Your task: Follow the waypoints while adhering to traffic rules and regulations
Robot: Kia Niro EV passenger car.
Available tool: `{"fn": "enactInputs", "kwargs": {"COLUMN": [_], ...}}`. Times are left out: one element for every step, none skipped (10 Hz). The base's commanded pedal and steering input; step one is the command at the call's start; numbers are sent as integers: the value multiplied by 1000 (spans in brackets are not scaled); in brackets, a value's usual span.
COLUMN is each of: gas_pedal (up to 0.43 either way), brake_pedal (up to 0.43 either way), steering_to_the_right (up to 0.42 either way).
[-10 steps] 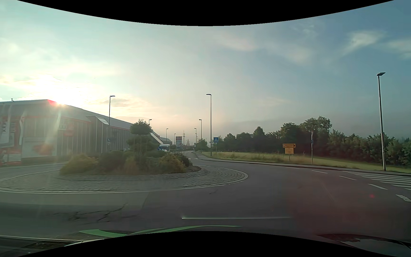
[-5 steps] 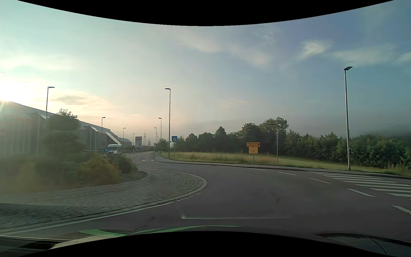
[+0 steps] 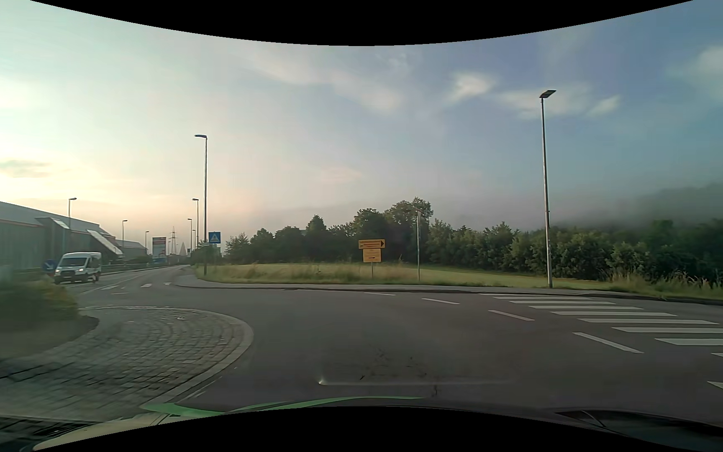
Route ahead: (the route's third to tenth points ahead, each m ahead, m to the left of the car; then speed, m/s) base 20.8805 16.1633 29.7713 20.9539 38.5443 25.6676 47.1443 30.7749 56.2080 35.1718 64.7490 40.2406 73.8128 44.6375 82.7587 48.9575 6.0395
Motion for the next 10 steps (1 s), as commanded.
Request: {"fn": "enactInputs", "kwargs": {"gas_pedal": [8, 8, 8, 8, 8, 8, 8, 20, 20, 39], "brake_pedal": [0, 0, 0, 0, 0, 0, 0, 0, 0, 0], "steering_to_the_right": [102, 38, -23, -64, -121, -181, -236, -276, -306, -337]}}
